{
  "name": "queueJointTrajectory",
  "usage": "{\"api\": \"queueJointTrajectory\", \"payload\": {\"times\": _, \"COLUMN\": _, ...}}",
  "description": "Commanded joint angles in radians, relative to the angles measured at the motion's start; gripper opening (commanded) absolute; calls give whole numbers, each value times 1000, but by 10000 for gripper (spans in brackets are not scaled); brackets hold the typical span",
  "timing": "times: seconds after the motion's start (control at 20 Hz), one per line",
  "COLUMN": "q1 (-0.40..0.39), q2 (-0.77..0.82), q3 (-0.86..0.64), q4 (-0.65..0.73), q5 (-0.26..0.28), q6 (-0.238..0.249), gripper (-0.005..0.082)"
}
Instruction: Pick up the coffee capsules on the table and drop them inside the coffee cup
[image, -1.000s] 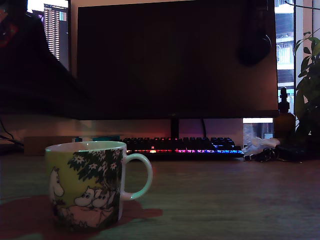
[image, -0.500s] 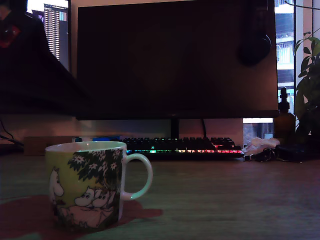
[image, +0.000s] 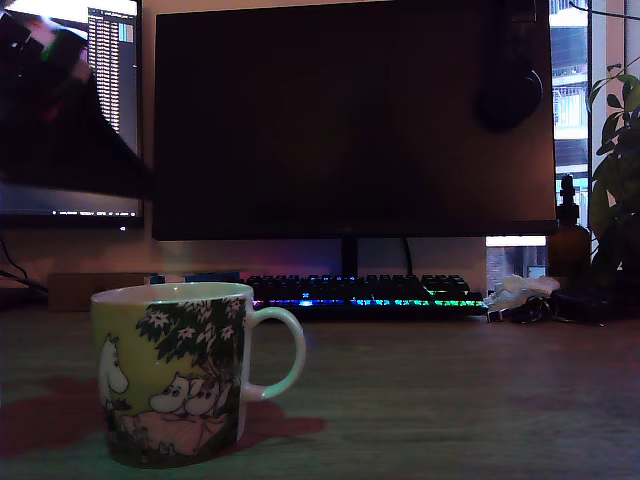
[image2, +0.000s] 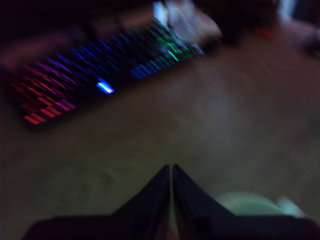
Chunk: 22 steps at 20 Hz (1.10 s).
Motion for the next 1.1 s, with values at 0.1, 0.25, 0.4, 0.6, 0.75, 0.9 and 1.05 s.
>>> {"api": "queueJointTrajectory", "payload": {"times": 0.1, "q1": 82, "q2": -9, "q3": 2, "q4": 29, "q5": 0, "q6": 1, "gripper": -23}}
{"api": "queueJointTrajectory", "payload": {"times": 0.25, "q1": 180, "q2": -9, "q3": 2, "q4": 29, "q5": 26, "q6": -1, "gripper": -23}}
{"api": "queueJointTrajectory", "payload": {"times": 0.4, "q1": 282, "q2": -27, "q3": 2, "q4": 24, "q5": 41, "q6": -12, "gripper": -23}}
{"api": "queueJointTrajectory", "payload": {"times": 0.6, "q1": 371, "q2": -80, "q3": 2, "q4": -2, "q5": 40, "q6": -14, "gripper": -23}}
{"api": "queueJointTrajectory", "payload": {"times": 0.75, "q1": 410, "q2": -124, "q3": 1, "q4": -40, "q5": 38, "q6": -16, "gripper": -23}}
{"api": "queueJointTrajectory", "payload": {"times": 0.9, "q1": 433, "q2": -159, "q3": -3, "q4": -62, "q5": 38, "q6": -16, "gripper": -23}}
{"api": "queueJointTrajectory", "payload": {"times": 1.05, "q1": 454, "q2": -230, "q3": -56, "q4": -38, "q5": 31, "q6": -51, "gripper": -23}}
